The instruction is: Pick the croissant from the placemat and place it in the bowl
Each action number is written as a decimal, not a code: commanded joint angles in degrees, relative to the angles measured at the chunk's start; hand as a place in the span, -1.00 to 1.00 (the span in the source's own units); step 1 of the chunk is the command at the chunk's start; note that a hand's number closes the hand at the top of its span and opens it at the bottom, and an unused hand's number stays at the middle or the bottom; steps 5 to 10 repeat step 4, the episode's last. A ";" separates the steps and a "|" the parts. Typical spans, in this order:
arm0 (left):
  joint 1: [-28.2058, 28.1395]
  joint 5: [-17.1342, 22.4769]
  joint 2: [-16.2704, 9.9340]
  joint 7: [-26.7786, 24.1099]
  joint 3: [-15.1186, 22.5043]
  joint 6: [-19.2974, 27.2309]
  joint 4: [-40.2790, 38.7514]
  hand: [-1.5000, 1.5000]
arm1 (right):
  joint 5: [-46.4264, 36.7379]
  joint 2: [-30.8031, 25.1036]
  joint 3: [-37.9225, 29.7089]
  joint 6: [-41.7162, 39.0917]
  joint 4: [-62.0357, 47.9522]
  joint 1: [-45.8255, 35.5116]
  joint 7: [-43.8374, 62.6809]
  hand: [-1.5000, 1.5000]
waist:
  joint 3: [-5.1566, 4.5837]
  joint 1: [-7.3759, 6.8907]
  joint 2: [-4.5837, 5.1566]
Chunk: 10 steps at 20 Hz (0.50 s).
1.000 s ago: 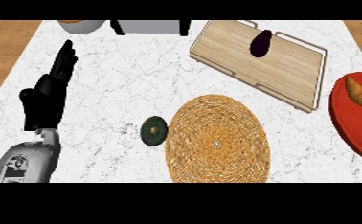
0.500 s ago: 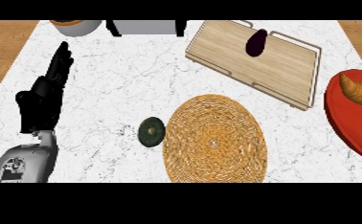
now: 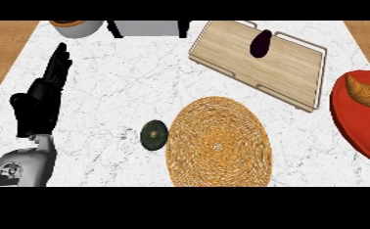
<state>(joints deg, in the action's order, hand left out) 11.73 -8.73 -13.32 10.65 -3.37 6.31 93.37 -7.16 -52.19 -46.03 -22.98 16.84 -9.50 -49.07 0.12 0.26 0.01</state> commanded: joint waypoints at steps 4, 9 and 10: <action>2.40 -2.18 1.93 1.61 1.52 1.62 -1.06 0.00 | 2.22 2.30 1.13 -7.95 2.92 4.45 -8.20 -1.00 | -0.02 0.33 -0.02; 2.40 -2.18 1.93 1.61 1.52 1.62 -1.06 0.00 | 2.22 2.30 1.13 -7.95 2.92 4.45 -8.20 -1.00 | -0.02 0.33 -0.02; 2.40 -2.18 1.93 1.61 1.52 1.62 -1.06 0.00 | 2.22 2.30 1.13 -7.95 2.92 4.45 -8.20 -1.00 | -0.02 0.33 -0.02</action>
